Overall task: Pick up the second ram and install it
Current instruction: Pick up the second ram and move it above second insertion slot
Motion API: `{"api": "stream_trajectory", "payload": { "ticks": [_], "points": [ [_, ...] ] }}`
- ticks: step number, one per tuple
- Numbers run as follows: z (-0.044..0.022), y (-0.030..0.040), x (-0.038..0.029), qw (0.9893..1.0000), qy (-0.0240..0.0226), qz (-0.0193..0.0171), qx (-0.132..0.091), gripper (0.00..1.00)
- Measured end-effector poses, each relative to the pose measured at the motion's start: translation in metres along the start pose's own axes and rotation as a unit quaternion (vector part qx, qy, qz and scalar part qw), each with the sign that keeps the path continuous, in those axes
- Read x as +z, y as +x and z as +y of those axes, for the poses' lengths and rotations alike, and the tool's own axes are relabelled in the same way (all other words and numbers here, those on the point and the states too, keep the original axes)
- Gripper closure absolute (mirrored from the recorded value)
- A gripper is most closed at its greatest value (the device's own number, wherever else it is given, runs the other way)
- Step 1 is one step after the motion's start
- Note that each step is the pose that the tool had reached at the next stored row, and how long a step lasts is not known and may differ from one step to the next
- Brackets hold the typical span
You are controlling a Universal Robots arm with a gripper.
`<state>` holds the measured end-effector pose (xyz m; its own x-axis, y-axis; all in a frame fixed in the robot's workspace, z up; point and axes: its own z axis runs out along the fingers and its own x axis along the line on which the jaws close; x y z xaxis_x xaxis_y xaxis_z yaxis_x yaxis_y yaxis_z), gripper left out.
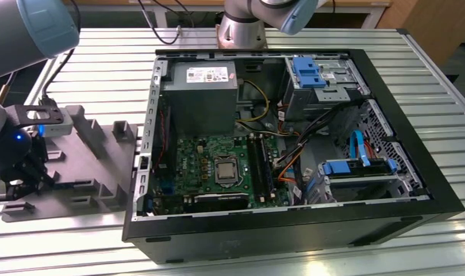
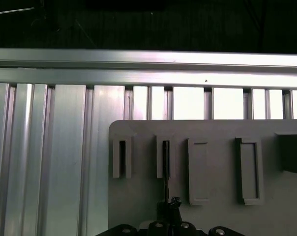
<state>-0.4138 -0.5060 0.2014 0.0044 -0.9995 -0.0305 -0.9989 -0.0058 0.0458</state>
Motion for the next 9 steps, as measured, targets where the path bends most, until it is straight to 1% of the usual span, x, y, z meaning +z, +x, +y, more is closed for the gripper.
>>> {"api": "stream_trajectory", "payload": {
  "ticks": [9],
  "points": [
    [0.0, 0.0, -0.0002, 1.0, 0.0, -0.0003, 0.0, 0.89]
  ]
}}
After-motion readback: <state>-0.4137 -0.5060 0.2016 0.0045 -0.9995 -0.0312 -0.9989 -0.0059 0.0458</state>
